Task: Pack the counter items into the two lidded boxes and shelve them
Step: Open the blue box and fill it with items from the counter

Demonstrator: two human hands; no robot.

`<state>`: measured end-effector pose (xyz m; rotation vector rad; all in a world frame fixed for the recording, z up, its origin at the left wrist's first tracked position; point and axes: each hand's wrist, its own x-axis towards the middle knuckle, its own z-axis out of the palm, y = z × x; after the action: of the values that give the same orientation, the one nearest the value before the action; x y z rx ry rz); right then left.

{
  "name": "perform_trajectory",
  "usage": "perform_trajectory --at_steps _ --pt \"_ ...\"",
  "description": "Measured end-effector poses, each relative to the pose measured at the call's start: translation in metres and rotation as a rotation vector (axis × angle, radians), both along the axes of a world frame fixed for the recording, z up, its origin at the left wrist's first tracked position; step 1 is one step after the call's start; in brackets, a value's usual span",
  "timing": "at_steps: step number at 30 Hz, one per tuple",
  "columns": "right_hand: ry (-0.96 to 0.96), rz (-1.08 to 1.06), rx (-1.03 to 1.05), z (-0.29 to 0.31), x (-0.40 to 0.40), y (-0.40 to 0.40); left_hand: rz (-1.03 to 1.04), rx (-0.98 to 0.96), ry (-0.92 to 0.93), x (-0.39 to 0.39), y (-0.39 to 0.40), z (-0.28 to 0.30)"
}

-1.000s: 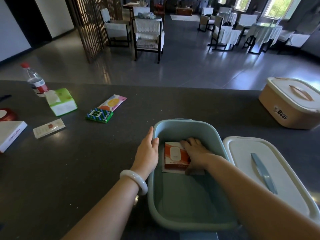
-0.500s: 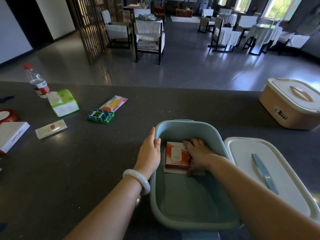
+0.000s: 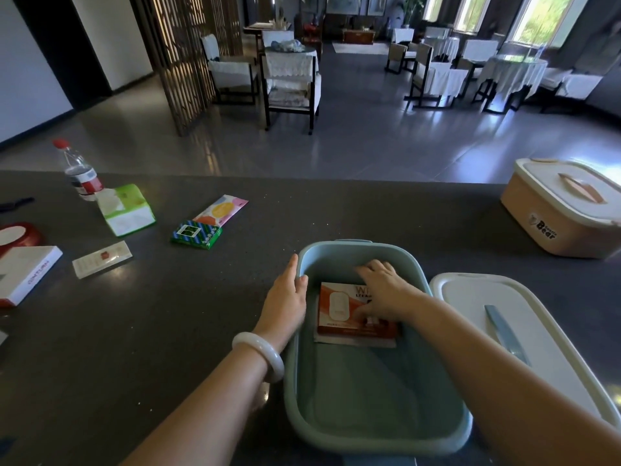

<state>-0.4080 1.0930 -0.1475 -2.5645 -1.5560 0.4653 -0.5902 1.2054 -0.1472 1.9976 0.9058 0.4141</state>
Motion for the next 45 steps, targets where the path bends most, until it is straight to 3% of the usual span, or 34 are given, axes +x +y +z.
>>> perform_trajectory --at_steps 6,14,22,32,45 --pt "-0.032 0.050 0.172 0.043 -0.005 0.016 0.007 -0.010 -0.032 -0.015 0.010 0.006" --pt "-0.061 0.277 0.213 0.078 -0.052 0.074 0.169 0.220 0.287 -0.070 0.046 0.025" --pt "-0.047 0.540 0.143 0.072 -0.130 0.149 0.331 0.313 0.613 -0.163 0.066 0.040" --pt "0.032 0.672 0.065 0.057 -0.243 0.224 0.484 0.242 0.638 -0.263 0.120 0.019" --pt "0.154 0.547 -0.030 0.021 -0.376 0.364 0.551 0.258 0.708 -0.382 0.251 -0.011"
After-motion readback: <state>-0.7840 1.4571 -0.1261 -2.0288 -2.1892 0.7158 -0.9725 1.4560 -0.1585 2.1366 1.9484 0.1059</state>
